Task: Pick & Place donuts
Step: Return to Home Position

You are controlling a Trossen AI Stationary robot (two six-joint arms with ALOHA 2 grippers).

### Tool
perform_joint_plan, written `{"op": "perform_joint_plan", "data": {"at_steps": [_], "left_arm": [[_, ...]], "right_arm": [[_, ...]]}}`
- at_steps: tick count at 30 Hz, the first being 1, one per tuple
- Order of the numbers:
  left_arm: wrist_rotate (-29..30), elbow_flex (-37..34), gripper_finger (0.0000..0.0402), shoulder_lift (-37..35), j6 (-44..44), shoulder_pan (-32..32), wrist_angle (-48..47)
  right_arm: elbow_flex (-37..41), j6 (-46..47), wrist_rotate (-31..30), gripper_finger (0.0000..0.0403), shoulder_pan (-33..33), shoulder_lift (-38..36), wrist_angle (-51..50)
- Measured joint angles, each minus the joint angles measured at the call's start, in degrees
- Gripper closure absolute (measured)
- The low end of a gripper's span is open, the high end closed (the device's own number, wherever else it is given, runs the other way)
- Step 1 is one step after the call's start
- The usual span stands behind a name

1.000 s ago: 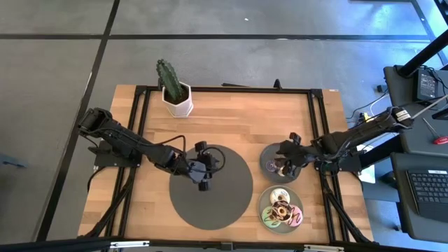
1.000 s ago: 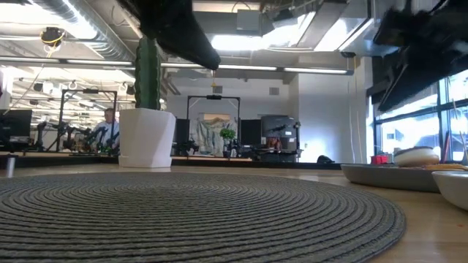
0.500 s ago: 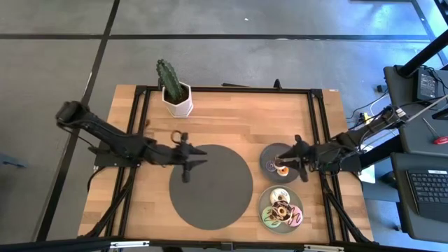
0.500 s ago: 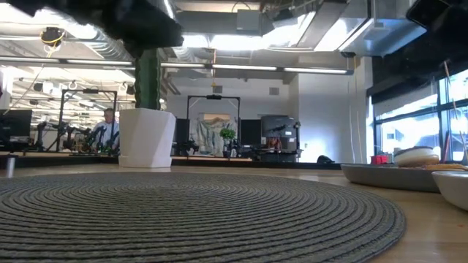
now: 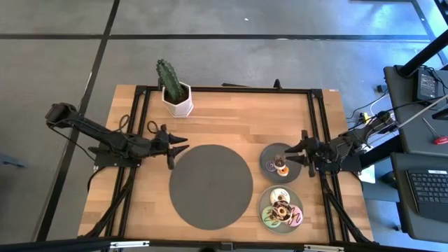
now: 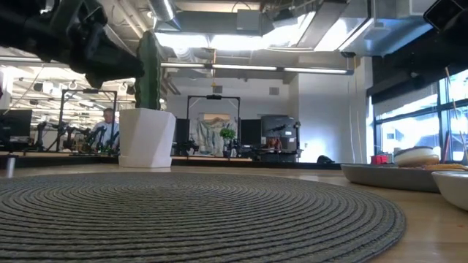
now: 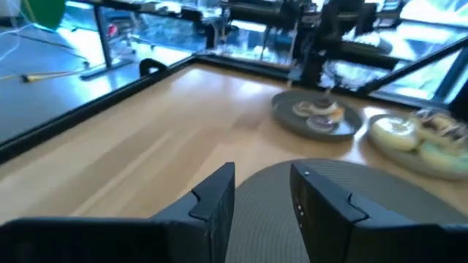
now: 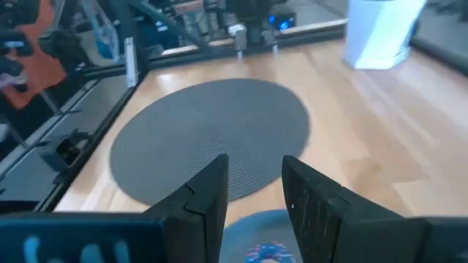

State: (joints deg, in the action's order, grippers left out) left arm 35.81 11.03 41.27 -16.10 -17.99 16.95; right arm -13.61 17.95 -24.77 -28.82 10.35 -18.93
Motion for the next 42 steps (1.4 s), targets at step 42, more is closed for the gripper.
{"op": "perform_joint_plan", "data": {"at_steps": [42], "left_arm": [[-36.5, -10.5, 0.0274, -41.3, 7.7, 27.0, -10.8]], "right_arm": [[8.3, -14.5, -5.5, 0.0272, 1.6, -10.3, 5.9]]}}
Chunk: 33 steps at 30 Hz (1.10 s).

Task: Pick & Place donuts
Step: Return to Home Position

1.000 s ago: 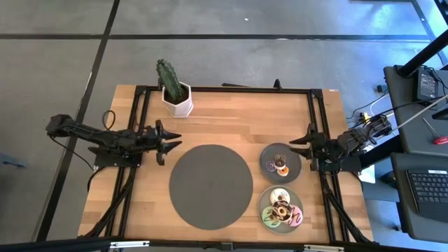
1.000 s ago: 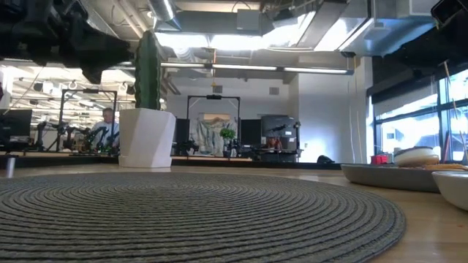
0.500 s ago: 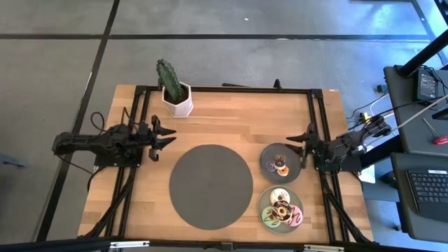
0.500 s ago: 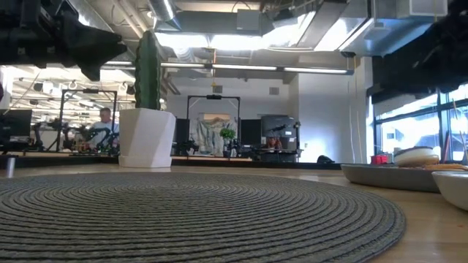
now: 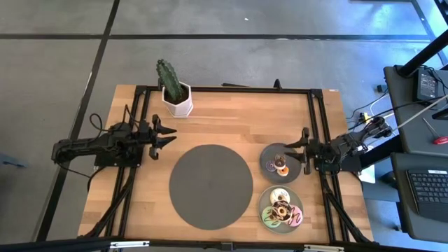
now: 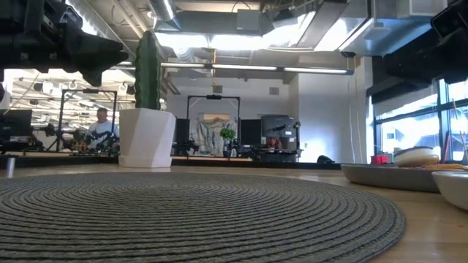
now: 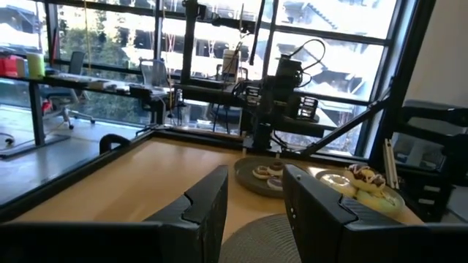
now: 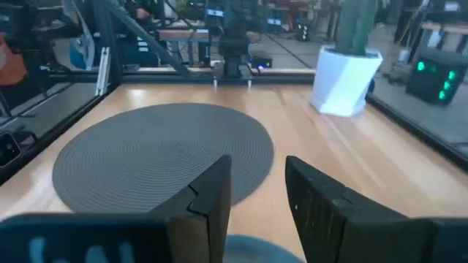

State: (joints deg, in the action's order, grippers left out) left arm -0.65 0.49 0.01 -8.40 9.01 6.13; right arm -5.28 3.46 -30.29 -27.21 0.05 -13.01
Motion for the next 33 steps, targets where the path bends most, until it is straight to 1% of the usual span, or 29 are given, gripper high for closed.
{"op": "perform_joint_plan", "data": {"at_steps": [3, 7, 11, 15, 16, 18, 23, 33], "left_arm": [[-1.6, 0.0, 0.0274, 0.0, 0.0, 1.2, 0.0], [-2.0, 0.0, 0.0274, 0.0, -0.1, 2.0, 0.0], [-1.9, 0.0, 0.0274, 0.0, -0.3, 2.6, 0.0], [-1.9, 0.0, 0.0274, 0.0, -0.6, 2.6, 0.0], [-1.9, 0.0, 0.0274, 0.0, -1.0, 2.6, 0.0], [-1.9, 0.0, 0.0274, 0.0, -1.5, 2.6, 0.0], [-1.9, 0.0, 0.0274, 0.0, -1.4, 2.6, -0.4], [-1.9, 0.0, 0.0274, 0.0, -1.6, 2.6, -3.1]], "right_arm": [[0.0, -3.8, 3.0, 0.0272, 2.3, 0.0, 1.2], [0.0, -6.7, 11.0, 0.0272, 6.5, 0.0, 3.3], [0.2, -8.3, 17.6, 0.0272, 11.7, 0.0, 5.5], [4.4, -9.9, 22.9, 0.0272, 16.7, 0.1, 14.1], [4.9, -10.1, 24.6, 0.0272, 17.9, 0.2, 14.9], [4.9, -9.6, 25.6, 0.0272, 19.9, 0.0, 15.1], [4.9, -7.9, 25.7, 0.0272, 23.2, 0.0, 14.9], [4.9, -6.7, 26.4, 0.0272, 25.2, 0.2, 14.8]]}}
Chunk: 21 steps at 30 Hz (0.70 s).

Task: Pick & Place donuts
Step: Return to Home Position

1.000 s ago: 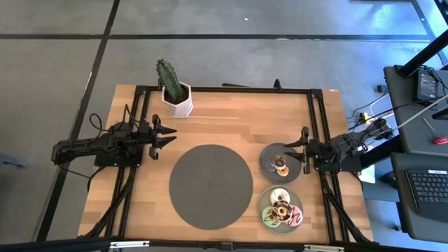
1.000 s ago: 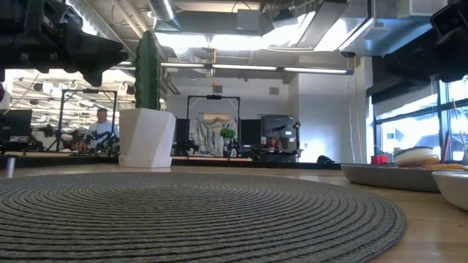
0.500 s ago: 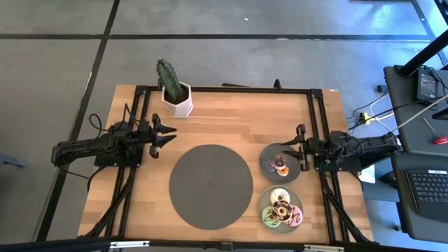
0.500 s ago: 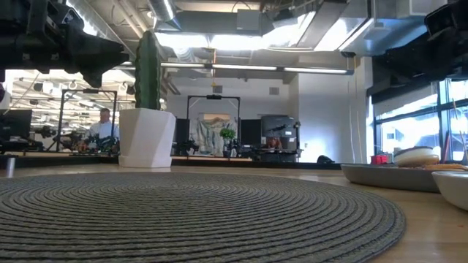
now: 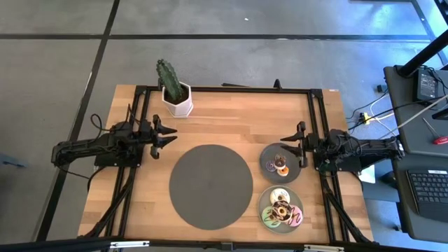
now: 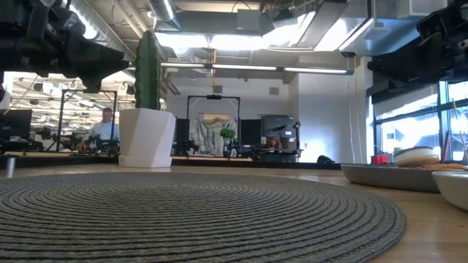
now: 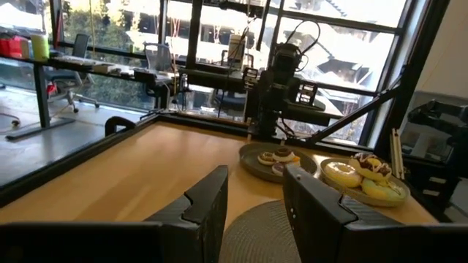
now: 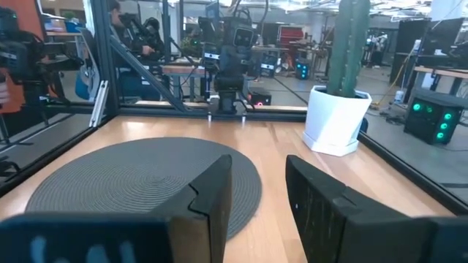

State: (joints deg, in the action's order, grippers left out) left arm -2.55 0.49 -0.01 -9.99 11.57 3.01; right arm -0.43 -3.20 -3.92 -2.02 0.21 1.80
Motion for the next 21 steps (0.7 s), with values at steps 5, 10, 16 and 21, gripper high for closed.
{"op": "perform_joint_plan", "data": {"at_steps": [5, 10, 16, 21], "left_arm": [[0.4, 0.0, 0.0274, 0.0, 3.8, 0.0, -0.3], [0.4, 0.0, 0.0274, 0.0, 3.7, 0.0, -0.3], [0.4, 0.0, 0.0274, 0.0, 3.3, 0.0, -0.3], [0.4, 0.0, 0.0274, 0.0, 3.3, 0.0, -0.3]], "right_arm": [[0.0, -0.1, 0.0, 0.0272, 0.0, 0.0, 0.0], [0.0, 0.5, 0.1, 0.0272, 0.0, 0.0, 0.0], [0.0, 1.2, 0.1, 0.0272, 0.0, 0.0, 0.0], [0.0, 1.2, 0.1, 0.0272, 0.0, 0.0, 0.0]]}}
